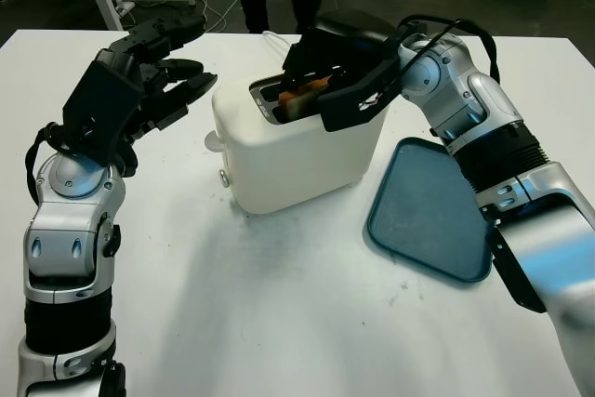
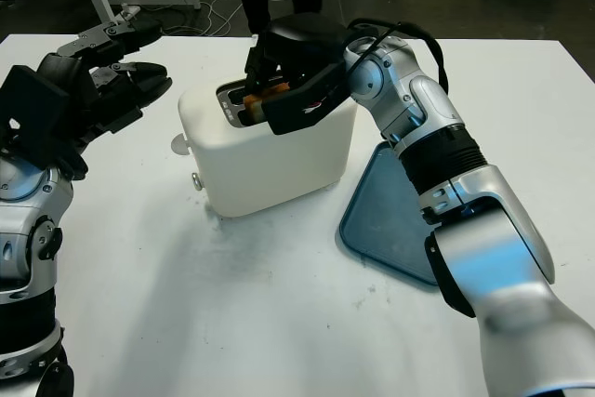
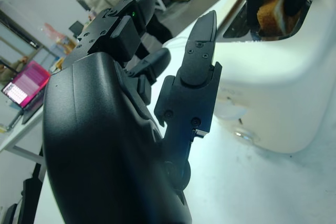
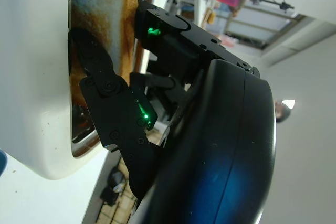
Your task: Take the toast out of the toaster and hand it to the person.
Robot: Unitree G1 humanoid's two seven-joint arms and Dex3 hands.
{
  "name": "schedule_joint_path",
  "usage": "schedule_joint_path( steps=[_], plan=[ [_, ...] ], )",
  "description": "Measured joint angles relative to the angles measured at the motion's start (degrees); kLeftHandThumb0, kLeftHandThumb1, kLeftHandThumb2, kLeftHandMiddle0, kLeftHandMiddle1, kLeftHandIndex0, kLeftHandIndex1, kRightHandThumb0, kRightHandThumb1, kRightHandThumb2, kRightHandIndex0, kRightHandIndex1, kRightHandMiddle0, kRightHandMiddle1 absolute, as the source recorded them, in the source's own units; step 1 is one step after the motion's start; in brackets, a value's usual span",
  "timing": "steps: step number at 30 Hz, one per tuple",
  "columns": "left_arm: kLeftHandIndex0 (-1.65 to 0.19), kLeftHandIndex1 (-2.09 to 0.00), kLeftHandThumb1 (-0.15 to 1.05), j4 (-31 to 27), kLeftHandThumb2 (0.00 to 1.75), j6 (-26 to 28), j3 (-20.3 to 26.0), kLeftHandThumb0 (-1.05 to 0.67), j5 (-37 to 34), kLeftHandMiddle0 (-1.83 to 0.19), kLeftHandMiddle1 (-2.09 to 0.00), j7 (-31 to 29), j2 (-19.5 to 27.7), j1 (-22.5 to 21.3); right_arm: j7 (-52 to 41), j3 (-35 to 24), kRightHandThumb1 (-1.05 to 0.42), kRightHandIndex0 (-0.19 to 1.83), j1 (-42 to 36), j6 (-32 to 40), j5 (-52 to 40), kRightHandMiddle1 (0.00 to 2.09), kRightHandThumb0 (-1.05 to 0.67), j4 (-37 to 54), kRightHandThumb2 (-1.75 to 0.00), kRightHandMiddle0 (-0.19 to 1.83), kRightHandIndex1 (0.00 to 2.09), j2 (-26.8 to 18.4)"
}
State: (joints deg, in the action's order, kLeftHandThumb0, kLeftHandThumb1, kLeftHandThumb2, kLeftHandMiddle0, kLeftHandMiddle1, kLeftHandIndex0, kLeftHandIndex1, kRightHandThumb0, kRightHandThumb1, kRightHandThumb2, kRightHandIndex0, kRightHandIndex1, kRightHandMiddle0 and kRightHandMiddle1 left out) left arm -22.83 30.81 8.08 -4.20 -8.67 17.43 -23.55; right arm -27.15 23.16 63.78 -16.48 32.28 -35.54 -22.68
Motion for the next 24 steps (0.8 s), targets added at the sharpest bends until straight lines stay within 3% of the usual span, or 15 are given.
schedule_joint_path(
  steps=[4, 7, 13, 20, 24],
  plan=[
    [-0.48, -0.27, 0.92, 0.0, 0.12, 0.0, 0.0, -0.27, 0.0, -0.23, -0.95, 0.15, 0.0, 0.0, -0.75, 0.24, -0.7, 0.87, 0.02, 1.23, 0.41, 0.25, -0.32, 1.04, 0.0, 1.17, 1.13, 0.0],
    [-0.48, -0.28, 0.91, 0.0, 0.12, 0.0, -0.01, -0.28, 0.0, -0.23, -0.95, 0.16, 0.0, 0.0, -1.43, 0.32, -0.7, 0.87, 0.09, 1.86, 0.44, 0.33, -0.34, 1.21, 0.0, 1.15, 1.24, 0.0],
    [-0.47, -0.28, 0.91, -0.01, 0.13, 0.0, -0.01, -0.27, 0.0, -0.22, -0.95, 0.23, -0.01, 0.0, -2.97, 1.62, -0.7, 0.9, 1.32, 2.64, 0.87, 0.74, -0.4, 1.03, 0.0, 0.99, 1.35, 0.01],
    [-0.46, -0.29, 0.91, -0.02, 0.13, 0.0, 0.0, -0.26, -0.02, -0.21, -0.95, 0.36, -0.06, 0.01, -6.06, 4.61, -0.71, 0.83, 4.64, 2.63, 1.41, 0.61, -0.48, -2.85, -0.01, 1.04, 1.57, 0.21],
    [-0.46, -0.3, 0.91, -0.01, 0.14, 0.0, 0.0, -0.27, -0.03, -0.21, -0.95, 0.36, -0.08, 0.02, -6.66, 7.01, -0.72, 0.91, 6.58, 2.57, 2.47, 0.54, -0.55, -6.42, -0.01, 1.07, 1.52, 0.87]
  ],
)
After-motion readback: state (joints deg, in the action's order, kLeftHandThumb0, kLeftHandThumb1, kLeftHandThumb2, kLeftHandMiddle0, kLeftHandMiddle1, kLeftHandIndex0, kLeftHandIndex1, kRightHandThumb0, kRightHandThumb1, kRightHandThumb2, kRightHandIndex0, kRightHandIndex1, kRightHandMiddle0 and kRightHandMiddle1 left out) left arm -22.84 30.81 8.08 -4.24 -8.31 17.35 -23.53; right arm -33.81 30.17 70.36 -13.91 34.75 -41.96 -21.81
